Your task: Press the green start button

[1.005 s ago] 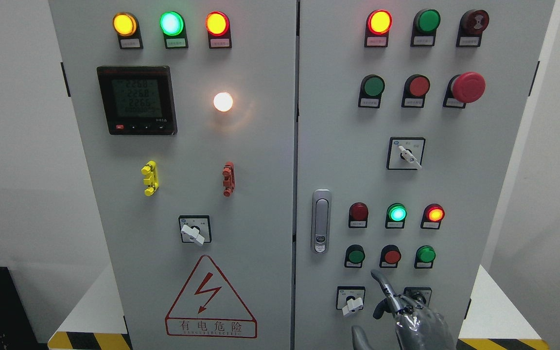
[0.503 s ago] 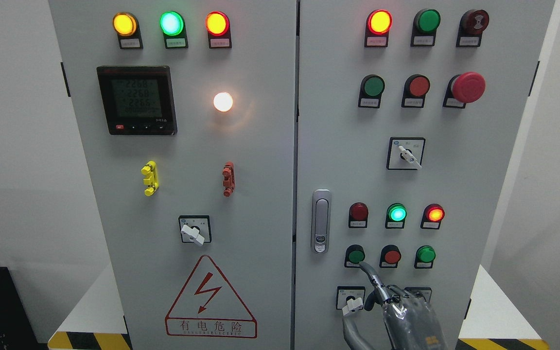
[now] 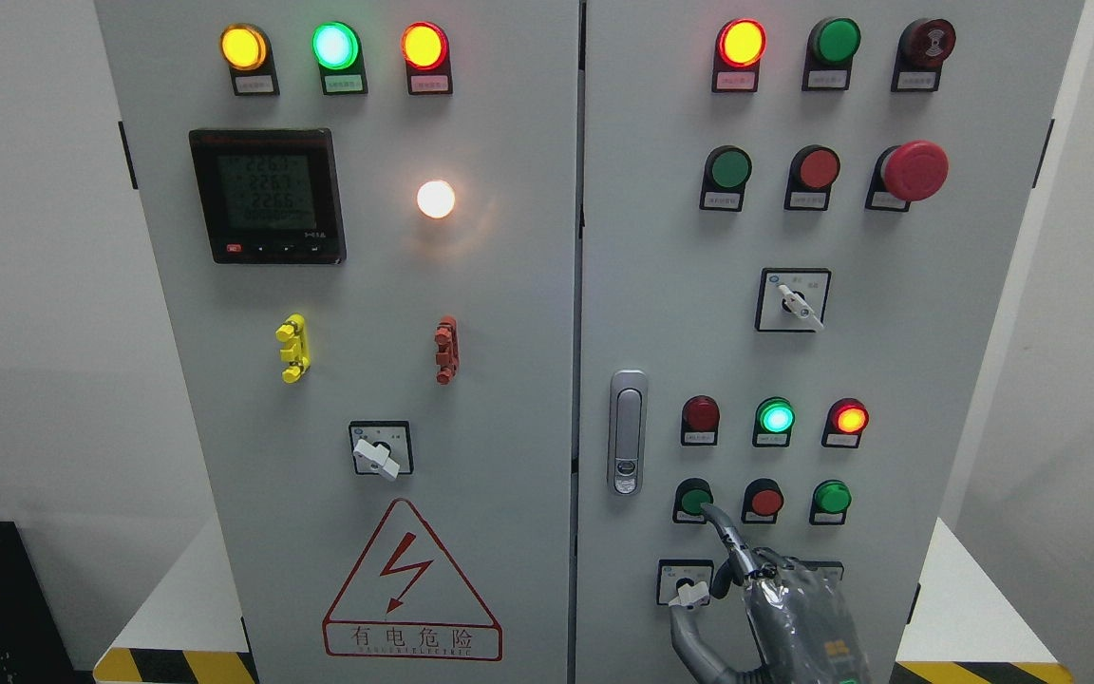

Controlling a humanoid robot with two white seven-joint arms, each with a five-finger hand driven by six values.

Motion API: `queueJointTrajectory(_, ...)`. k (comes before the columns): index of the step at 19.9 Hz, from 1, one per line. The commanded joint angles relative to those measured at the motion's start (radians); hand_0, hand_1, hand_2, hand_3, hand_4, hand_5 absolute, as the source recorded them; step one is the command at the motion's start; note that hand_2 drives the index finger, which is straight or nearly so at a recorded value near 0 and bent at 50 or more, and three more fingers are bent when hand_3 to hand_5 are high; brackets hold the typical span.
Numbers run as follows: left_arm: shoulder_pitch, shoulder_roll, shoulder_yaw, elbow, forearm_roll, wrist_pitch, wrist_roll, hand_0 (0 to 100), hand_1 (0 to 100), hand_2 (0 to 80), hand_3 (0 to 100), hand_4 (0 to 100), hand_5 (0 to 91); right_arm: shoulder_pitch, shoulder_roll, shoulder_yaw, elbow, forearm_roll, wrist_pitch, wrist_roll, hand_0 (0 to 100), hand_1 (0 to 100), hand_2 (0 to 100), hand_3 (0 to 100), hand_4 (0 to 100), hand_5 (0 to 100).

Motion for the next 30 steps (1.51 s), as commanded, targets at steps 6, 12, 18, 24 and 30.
queueJointTrajectory(6,0.0,0.0,0.0,0.0,0.0,0.0,0.0,12,56,0.0,0,0,0.0,-0.032,0.002,-0.014,0.078,0.002,0.002,0.0,51,32,0,65,63,55)
queueJointTrajectory(12,0.0,0.0,0.0,0.0,0.0,0.0,0.0,12,56,0.0,0,0,0.0,-0.034,0.0,-0.017,0.079,0.003,0.002,0.0,52,32,0,65,63,54)
queueJointTrajectory(18,0.0,0.0,0.0,0.0,0.0,0.0,0.0,12,56,0.0,0,0,0.0,-0.043,0.0,-0.019,0.082,0.003,0.003,-0.002,52,32,0,65,63,54)
queueJointTrajectory(24,0.0,0.0,0.0,0.0,0.0,0.0,0.0,12,56,0.0,0,0,0.0,-0.046,0.002,-0.019,0.09,0.002,0.003,-0.002,53,32,0,65,62,54)
queueJointTrajectory(30,0.0,0.0,0.0,0.0,0.0,0.0,0.0,12,56,0.0,0,0,0.0,-0.046,0.002,-0.017,0.085,0.0,0.003,0.0,53,33,0,65,62,54)
